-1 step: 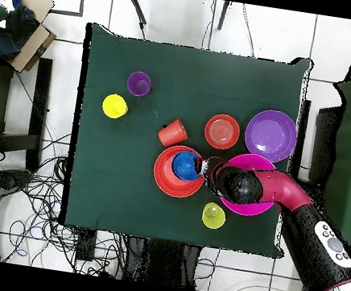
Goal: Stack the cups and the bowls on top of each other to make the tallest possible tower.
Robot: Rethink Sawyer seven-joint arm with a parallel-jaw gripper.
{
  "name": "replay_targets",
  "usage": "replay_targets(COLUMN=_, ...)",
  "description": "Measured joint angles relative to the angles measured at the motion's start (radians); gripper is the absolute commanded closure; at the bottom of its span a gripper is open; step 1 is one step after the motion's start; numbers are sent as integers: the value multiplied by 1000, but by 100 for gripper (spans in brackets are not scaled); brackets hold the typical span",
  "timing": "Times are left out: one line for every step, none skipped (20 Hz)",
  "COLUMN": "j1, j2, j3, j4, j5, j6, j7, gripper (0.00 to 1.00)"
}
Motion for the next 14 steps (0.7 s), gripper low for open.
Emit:
replay_targets(j1=0, j2=3, j3=0, j4=0, j5=-1, j6=0, j7=0, gripper=0)
replay_targets(j1=-1, j2=7, j3=0, j4=0, j5=-2, j6=0, j7=0, gripper=0)
replay_targets(j1=-1, j2=8, j3=0, j4=0, j5=-2, j6=0, j7=0, gripper=0)
replay_targets(j1=-1, j2=9, j3=-1, j4=0, j5=-2, j6=0, j7=0, gripper=0)
replay_targets(j1=-1, j2=10, j3=-1, j4=0, j5=-2, j6=0, j7=0, gripper=0)
replay_targets(j1=-1, j2=10, j3=-1, j4=0, j5=-2, j6=0, j7=0, gripper=0)
replay_targets(j1=-1, j2=10, j3=-2, j4=0, j5=-2, j6=0, j7=0, gripper=0)
replay_targets(j1=-1, j2=9, j3=-2, j4=0, j5=-2, j6=0, j7=0, gripper=0)
replay_targets(j1=-1, j2=9, j3=-2, j4=0, j5=-2, j6=0, j7=0, gripper=0)
replay_targets(j1=-1, j2=9, j3=-2, j4=0, j5=-2, j6=0, j7=0, gripper=0)
replay_targets(j1=-1, j2=7, j3=-2, j4=1, j5=-2, j6=0, j7=0, gripper=0)
replay_targets(j1=-1, j2=5, j3=-2, j4=2, j5=-2, j6=0, j7=0, gripper=0)
replay_targets(j1=-1, j2=3, j3=-2, j4=4, j5=-2, j6=0, j7=0, gripper=0)
replay_targets(j1=-1, j2=1, j3=-2, j4=5, j5=-2, j6=0, j7=0, gripper=0)
